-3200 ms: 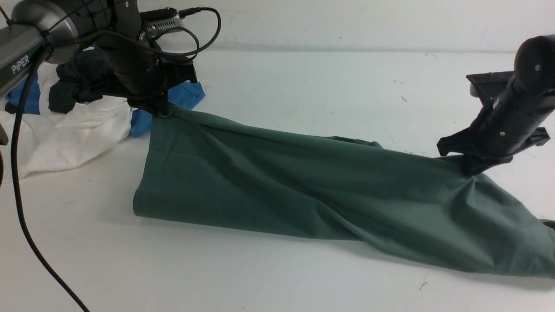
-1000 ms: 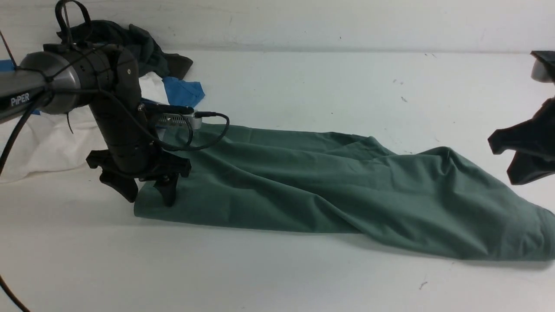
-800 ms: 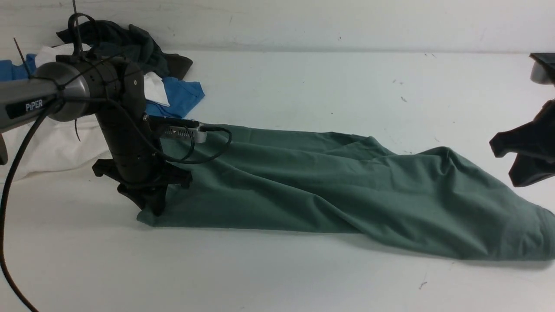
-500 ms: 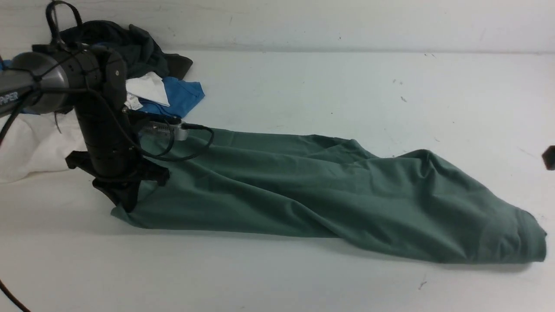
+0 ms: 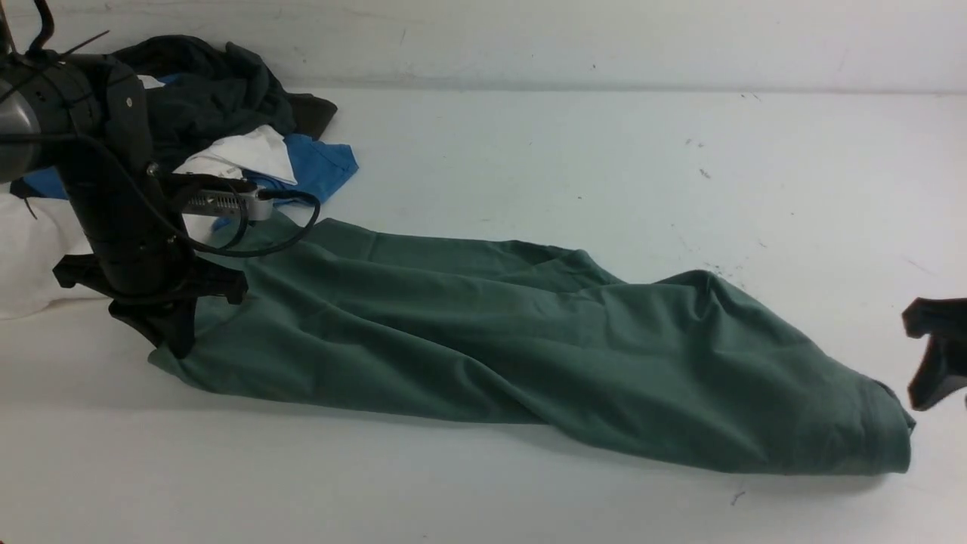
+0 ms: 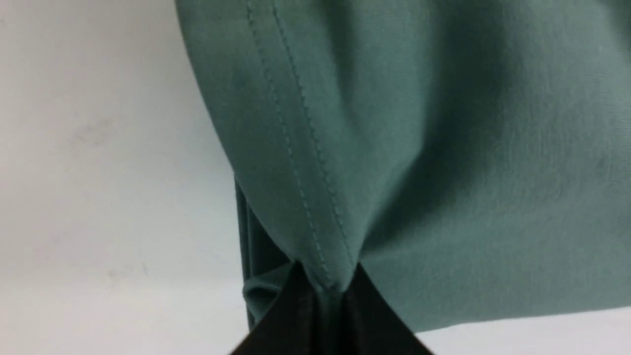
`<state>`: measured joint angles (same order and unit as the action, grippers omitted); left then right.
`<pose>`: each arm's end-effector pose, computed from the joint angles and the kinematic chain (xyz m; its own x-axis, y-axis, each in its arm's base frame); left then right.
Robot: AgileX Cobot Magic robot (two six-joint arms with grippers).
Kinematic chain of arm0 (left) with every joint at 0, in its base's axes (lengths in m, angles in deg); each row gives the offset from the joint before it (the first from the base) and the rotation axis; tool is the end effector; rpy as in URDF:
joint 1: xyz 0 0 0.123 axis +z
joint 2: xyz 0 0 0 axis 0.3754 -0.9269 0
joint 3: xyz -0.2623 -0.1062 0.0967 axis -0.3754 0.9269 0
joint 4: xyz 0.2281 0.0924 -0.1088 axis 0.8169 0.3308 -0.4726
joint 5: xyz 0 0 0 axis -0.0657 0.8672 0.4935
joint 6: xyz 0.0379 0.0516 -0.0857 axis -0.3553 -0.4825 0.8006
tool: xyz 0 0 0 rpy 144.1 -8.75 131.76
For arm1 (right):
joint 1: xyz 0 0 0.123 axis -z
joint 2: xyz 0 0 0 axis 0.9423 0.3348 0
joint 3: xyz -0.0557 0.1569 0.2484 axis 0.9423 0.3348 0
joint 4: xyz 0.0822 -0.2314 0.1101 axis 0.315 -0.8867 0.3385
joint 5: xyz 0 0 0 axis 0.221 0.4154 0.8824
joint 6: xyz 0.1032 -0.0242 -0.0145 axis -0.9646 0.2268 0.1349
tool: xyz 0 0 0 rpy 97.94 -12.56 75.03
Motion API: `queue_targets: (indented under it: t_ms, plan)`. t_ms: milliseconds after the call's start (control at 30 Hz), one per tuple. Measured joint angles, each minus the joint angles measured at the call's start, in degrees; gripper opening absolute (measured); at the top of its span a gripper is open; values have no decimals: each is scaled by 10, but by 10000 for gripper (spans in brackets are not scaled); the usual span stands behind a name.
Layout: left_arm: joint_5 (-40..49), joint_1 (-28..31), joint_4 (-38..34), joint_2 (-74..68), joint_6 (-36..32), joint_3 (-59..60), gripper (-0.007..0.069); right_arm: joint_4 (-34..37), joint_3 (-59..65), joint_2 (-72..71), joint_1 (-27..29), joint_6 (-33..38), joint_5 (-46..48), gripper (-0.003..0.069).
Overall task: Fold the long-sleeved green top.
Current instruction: Use both arms to drag the lower edge of the fabric forward and fold it over the upper edge
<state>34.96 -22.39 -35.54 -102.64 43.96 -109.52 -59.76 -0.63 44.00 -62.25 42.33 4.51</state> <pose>0.4128 -0.0050 0.1925 -0.9960 0.0891 0.0043 0.0890 0.9957 -0.0247 0.3053 -0.0268 0.2231 -0.9863 0.1644 0.0113 0.1641 0.9736 0.1585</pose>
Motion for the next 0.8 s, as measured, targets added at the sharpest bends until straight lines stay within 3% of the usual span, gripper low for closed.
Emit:
queue_targets:
  t_ms: [33, 167, 267, 300, 333, 367, 433, 600, 800]
  plan:
    - [0, 0, -2, 0, 0, 0, 16, 6, 0, 19, -8, 6, -6, 429]
    - [0, 1, -2, 0, 0, 0, 16, 20, 0, 65, -14, 14, -28, 456]
    - [0, 1, -2, 0, 0, 0, 16, 26, 0, 91, -14, 21, -36, 393]
    - [0, 1, -2, 0, 0, 0, 16, 26, 0, 100, -14, 28, -36, 286]
    - [0, 1, -2, 0, 0, 0, 16, 26, 0, 100, -14, 29, -36, 270]
    - [0, 1, -2, 0, 0, 1, 16, 24, 0, 99, -14, 31, -33, 134]
    - [-1, 1, -2, 8, 0, 13, 16, 12, 0, 92, -14, 29, -26, 45]
    - [-2, 1, 9, 72, 9, 111, 16, -69, 0, 54, -14, 9, 13, 19]
    - [-1, 1, 11, 158, 38, 230, 16, -99, 9, 29, -14, -15, 22, 19]
